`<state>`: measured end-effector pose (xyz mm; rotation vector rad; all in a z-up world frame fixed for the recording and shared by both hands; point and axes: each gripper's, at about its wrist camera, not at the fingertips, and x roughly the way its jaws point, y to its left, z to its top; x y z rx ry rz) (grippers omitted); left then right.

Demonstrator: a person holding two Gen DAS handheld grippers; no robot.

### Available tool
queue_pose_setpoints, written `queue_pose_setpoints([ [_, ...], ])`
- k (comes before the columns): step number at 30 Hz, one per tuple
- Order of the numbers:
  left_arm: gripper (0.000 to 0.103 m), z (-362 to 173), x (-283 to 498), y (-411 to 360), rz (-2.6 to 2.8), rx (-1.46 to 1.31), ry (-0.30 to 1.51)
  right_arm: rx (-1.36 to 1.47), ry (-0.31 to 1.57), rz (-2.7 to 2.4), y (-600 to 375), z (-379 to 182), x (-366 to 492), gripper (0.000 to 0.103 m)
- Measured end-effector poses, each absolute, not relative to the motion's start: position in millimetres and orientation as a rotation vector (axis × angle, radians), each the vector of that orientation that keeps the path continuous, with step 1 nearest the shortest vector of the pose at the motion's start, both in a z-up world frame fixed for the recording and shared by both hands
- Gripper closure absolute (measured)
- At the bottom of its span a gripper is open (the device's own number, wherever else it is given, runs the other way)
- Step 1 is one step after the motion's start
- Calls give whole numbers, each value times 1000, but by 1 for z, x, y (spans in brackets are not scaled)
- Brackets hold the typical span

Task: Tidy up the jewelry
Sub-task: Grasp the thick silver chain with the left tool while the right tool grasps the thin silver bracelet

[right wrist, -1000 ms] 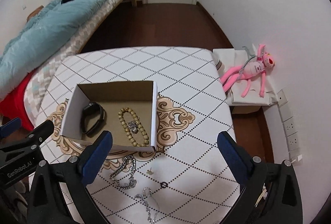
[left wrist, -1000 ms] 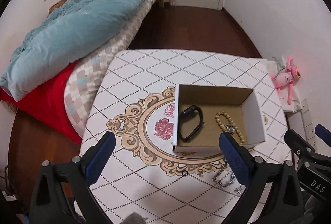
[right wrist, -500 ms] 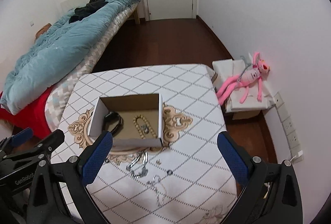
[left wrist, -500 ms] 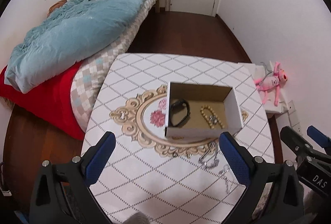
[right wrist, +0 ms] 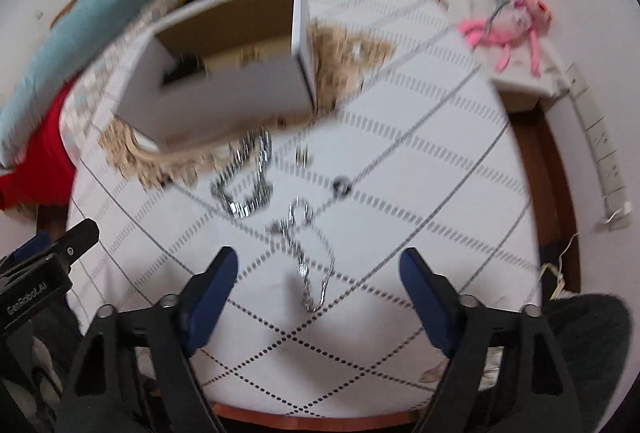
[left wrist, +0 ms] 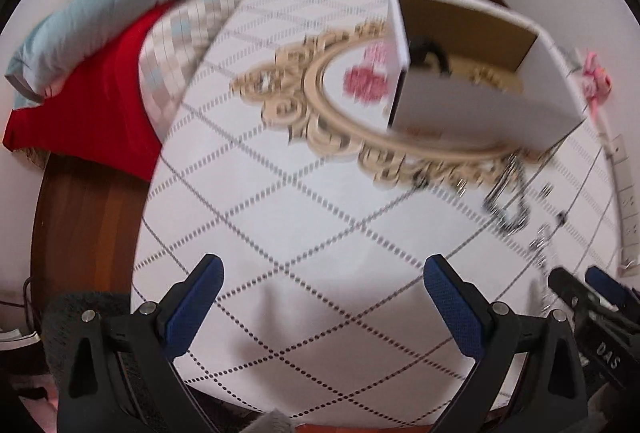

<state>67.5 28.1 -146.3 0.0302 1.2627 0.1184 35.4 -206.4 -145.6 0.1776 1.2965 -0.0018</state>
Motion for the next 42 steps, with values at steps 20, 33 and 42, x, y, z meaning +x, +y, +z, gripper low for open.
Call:
queue_pose_setpoints([
  [20,2,-162,90,1,18,1,1293,166,1104,-10,-206,-152,35,96],
  [33,34,-178,123,-76,-135,-42,1361,268,1086,-134,-262,-141,55,96],
  [42,97,-177,114,-84,-173,55,1289,293,1086,-143,-267,-144,53,96],
])
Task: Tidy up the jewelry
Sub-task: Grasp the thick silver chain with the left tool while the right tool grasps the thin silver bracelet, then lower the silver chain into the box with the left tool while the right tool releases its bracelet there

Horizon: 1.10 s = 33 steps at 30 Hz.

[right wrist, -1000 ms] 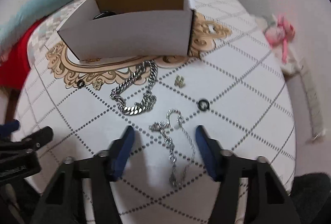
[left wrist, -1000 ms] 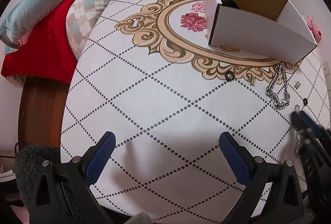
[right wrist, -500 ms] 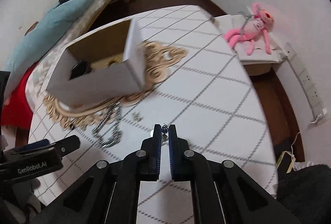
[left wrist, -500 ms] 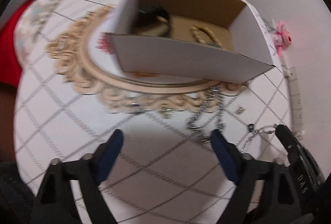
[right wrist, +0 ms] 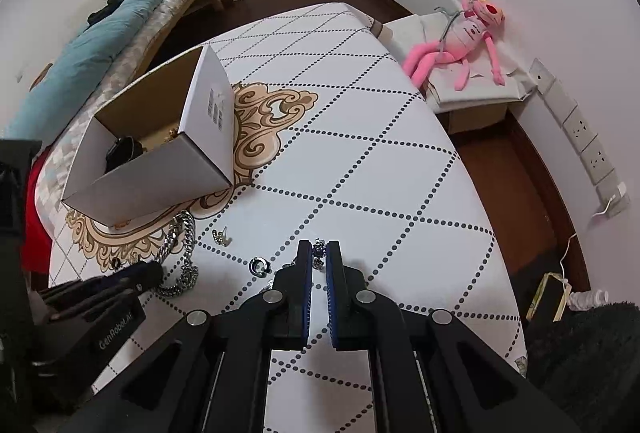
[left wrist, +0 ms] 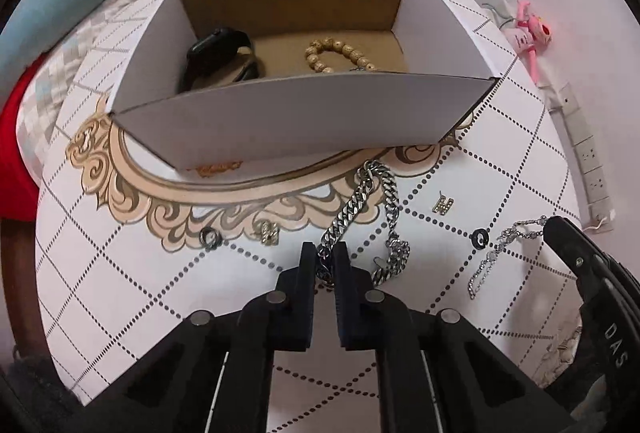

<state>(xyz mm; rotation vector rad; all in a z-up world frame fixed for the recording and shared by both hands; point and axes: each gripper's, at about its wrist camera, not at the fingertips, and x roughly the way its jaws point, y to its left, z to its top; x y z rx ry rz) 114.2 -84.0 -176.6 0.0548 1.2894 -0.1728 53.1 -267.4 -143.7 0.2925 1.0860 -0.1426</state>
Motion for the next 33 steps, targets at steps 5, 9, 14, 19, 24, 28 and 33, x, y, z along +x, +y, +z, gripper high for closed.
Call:
queue_pose_setpoints([
  [5,97,-158,104,-64,-184,-3,1253,312,1049,-116,-267,-125,50,96],
  [9,97,-136,96,-39,-190,-52,1226,329,1018,-91,-266,-108,48,96],
  [14,97,-105,95,-25,-206,-75,1178,359,995,-45,-264,-89,50,96],
  [19,97,-71,101,-20,-239,-117,1124,397,977,20,-260,-66,58,96],
  [24,97,-27,116,-14,-279,-144,1051,411,935,122,-252,-27,82,96],
  [28,97,-3,142,-13,-298,-144,1011,378,926,199,-240,-4,113,96],
  [33,97,-14,182,-16,-318,-141,1052,271,967,235,-219,3,162,96],
])
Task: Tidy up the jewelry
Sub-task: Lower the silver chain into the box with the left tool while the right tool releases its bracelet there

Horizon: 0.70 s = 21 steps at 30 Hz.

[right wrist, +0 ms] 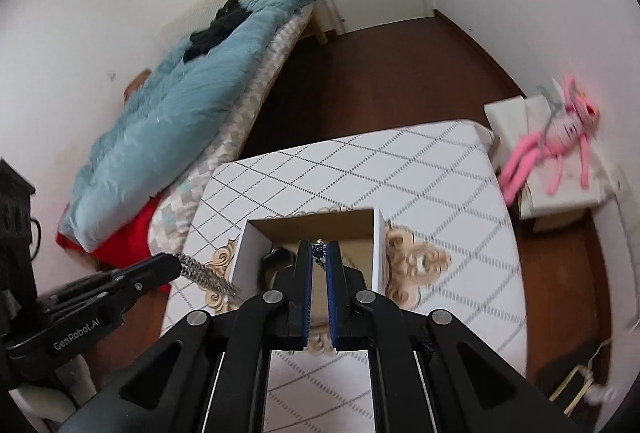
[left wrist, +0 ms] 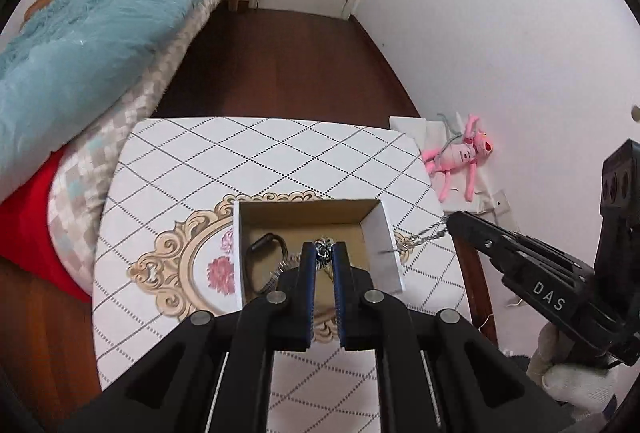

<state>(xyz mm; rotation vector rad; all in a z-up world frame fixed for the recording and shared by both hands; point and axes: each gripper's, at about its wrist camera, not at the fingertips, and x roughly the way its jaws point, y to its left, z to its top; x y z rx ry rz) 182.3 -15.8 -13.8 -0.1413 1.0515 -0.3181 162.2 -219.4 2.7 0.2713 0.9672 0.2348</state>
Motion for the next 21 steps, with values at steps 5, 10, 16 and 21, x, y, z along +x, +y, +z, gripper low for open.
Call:
queue_pose_setpoints([
  [5,97,-40,212,-19,-328,-163,1138,221,1072,238,-209,-21,208,96],
  [10,96,-60,233,-21,-288,-169,1233,202,1187,228,-211,-59,237,96],
  [16,63,-69,245,-21,-207,-117,1248,142,1314,213,-204,-94,258,95],
  [21,25,-67,239,-9,-114,-54,1188,72,1287,164,-200,-92,255,50],
])
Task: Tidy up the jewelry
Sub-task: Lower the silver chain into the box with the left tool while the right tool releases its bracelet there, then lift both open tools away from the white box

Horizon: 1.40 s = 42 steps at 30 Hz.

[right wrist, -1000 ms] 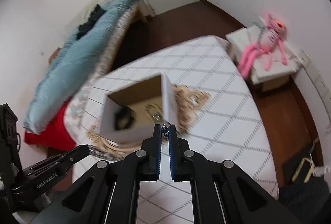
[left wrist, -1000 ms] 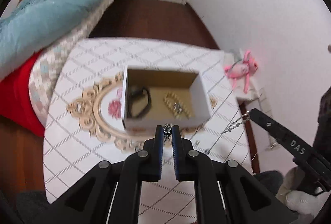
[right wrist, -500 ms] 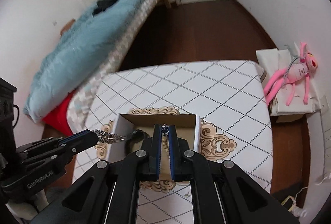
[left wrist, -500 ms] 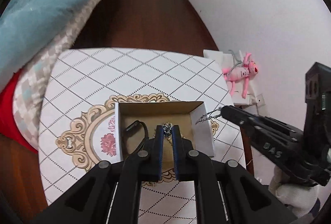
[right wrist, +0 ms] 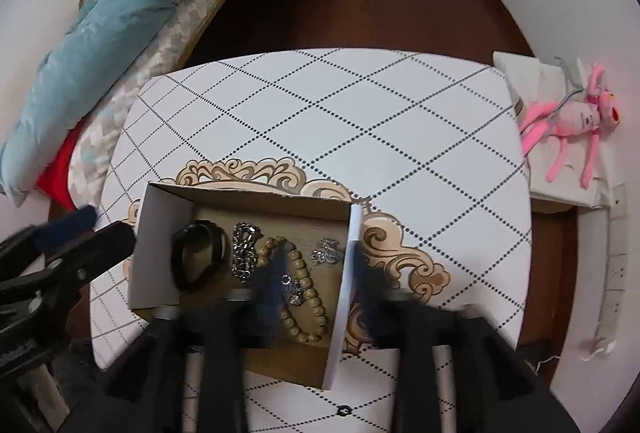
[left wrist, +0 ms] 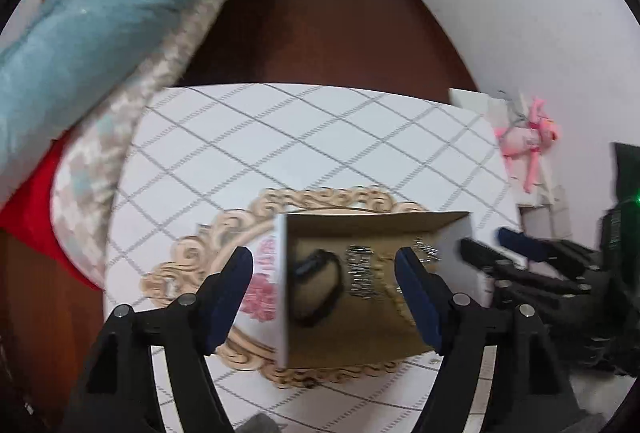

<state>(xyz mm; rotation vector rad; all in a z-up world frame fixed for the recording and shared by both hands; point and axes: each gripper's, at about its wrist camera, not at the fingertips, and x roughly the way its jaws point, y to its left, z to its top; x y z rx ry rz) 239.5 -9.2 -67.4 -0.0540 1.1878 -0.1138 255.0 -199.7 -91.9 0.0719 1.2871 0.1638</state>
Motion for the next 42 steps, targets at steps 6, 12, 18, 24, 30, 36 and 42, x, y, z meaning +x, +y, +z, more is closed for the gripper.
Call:
queue_pose_setpoints([
  [6,2,-77,225,6,-14,20,1149,14,1233,77,-203,-82,240,23],
  [12,0,-95,205,10,22,44,1135,-43,1223,-7,-198,-93,206,3],
  [18,0,-101,189,11,38,31,1135,-21,1204,-51,-196,-105,179,0],
  [24,0,-95,176,11,42,27,1112,12,1173,-62,-195,-102,164,0],
  [30,0,-77,155,6,45,57,1051,24,1121,-67,-192,-84,148,0],
  [36,0,-61,133,2,22,44,1011,30,1042,-96,-195,-59,124,0],
  [42,0,-38,112,-2,-8,24,965,32,970,-120,-205,-30,97,0],
])
